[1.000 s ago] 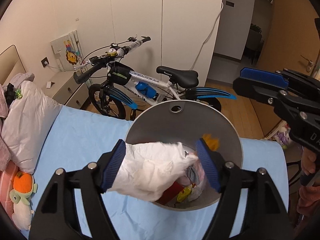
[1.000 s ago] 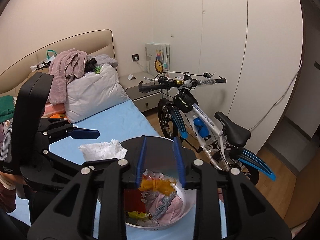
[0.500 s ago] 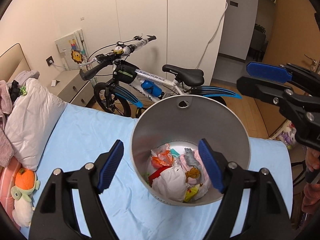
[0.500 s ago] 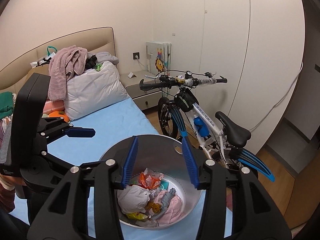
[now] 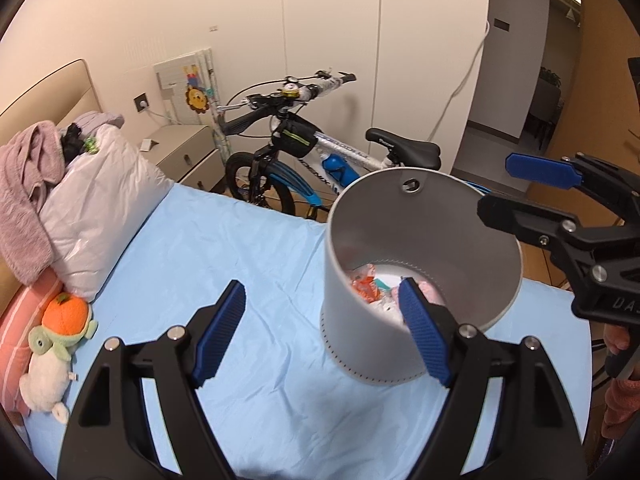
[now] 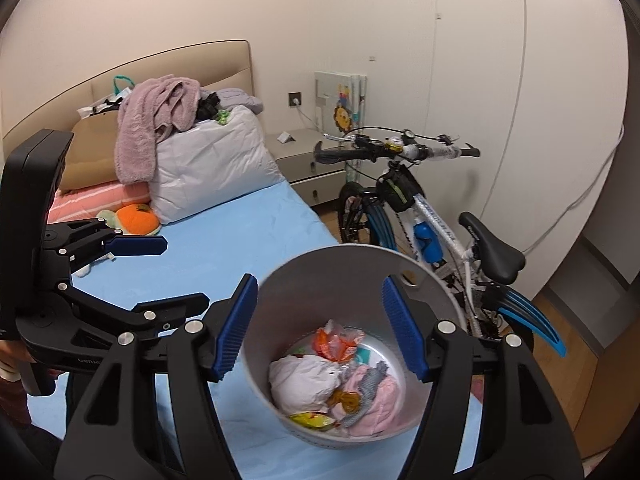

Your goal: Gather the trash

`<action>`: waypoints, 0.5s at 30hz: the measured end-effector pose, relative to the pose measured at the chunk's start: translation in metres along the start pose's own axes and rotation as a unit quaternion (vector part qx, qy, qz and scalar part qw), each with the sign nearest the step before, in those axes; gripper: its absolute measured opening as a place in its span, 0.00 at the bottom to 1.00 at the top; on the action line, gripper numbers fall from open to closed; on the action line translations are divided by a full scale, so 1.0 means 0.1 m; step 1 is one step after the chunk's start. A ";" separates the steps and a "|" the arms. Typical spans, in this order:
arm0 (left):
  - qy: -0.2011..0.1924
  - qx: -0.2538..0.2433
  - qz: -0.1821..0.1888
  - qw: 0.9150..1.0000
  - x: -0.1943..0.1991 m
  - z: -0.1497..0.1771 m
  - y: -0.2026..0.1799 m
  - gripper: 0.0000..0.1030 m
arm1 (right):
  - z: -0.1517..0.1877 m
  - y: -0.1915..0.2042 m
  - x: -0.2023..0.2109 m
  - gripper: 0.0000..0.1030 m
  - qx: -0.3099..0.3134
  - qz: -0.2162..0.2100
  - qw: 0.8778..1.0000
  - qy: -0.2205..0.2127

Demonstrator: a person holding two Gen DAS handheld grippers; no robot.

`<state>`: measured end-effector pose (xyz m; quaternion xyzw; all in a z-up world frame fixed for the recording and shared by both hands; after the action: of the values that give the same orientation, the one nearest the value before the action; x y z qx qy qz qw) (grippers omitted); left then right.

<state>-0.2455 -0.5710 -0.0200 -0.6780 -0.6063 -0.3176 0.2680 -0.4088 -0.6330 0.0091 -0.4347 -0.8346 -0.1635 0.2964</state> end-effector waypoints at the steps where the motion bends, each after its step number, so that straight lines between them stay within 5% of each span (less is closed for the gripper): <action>1: -0.002 0.004 -0.004 1.000 0.04 0.05 0.04 0.77 | 0.00 0.08 0.00 0.61 0.004 -0.006 1.000 0.000; 9: -0.021 0.081 -0.057 0.995 0.53 0.58 0.61 0.77 | 0.02 1.04 -0.10 0.64 0.068 -0.083 0.994 0.006; 15: -0.024 0.151 -0.151 0.977 1.04 1.22 1.21 0.81 | 0.05 2.00 -0.19 0.67 0.110 -0.171 0.979 0.003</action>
<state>-0.1064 -0.4266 -0.0181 -0.5380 -0.7490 -0.2425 0.3013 -0.2376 -0.5283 -0.0035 -0.2496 -0.9087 -0.1207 0.3122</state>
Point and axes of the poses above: each gripper's, at about its wrist camera, not at the fingertips, and x roughly against the way its jaws point, y to its left, z to its underside, the point moved 2 cm from there along -x, roughly the way its jaws point, and after that the axes turned 2 degrees about y, right-handed, at the moved point
